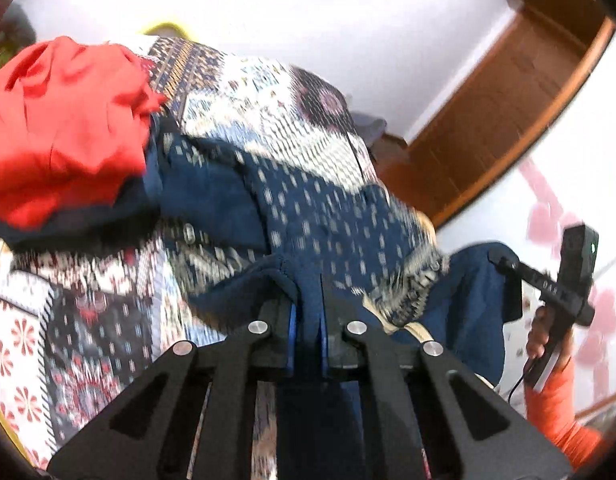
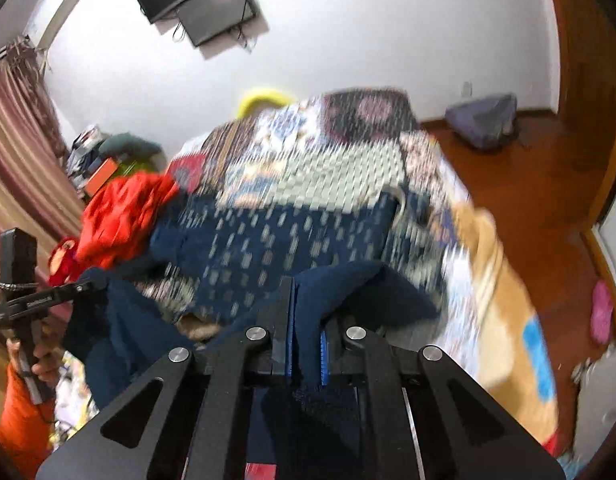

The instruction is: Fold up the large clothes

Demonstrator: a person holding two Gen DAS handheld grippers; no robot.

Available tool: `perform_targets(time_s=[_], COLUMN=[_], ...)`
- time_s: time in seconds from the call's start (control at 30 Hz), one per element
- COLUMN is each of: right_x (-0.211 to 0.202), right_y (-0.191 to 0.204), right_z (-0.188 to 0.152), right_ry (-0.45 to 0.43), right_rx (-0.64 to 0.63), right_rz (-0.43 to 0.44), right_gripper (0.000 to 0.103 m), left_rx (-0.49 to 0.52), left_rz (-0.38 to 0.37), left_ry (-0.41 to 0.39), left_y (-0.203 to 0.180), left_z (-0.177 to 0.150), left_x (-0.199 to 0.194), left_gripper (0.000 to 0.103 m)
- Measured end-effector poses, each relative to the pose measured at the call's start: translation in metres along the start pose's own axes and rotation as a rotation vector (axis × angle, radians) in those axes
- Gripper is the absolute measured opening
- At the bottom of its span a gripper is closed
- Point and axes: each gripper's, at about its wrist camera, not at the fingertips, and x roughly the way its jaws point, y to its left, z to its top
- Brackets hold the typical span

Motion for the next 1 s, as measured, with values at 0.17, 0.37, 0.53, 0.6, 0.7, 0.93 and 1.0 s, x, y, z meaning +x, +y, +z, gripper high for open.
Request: perform_targets(time_s=[0.17,0.37,0.53,0.6,0.7,0.93,1.0], right_x=[0.041,0.111,0.153,0.16,0.157,0.109,0.097], right_y=[-0.03,-0.074,-0.094,-0.09,-0.08,-0.056,-0.049], right_z=[0.045,0.065,0.053,0.044,0.04,0.04,0.037], right_ry=[-0.013,0.059,0.151,0.168,0.176,0.181,0.157], right_rx=[0.039,0.111,0.142,0.098,0.019,-0.068,-0.078], right_rz=[-0.057,-0.156,-0.18,-0.212,-0.261,-0.303,-0.279], right_gripper=[0.008,0.008,0.008,0.009,0.013,0.034,0.043], left_rx=[-0.131,-0.188,-0.093,-0.044,0.013,0.079,0.107], left_rz=[-0.059,0.013,0.158,0.208,0.256,0.274,0.278], left_ry=[-0.024,-0.009,0.048,0.07,0.098,0.086,0.063], left_y=[0.033,0.072,0.078,0.078,0.076,0.057,0.045], left_z=[0.052,0.094,0.091,0.084,0.075,0.07,0.068], left_x=[0.024,0.077,0.124,0.138,0.152,0.128,0.116], left_gripper=[0.008,0.008,0.008,0.008,0.008,0.024,0.036])
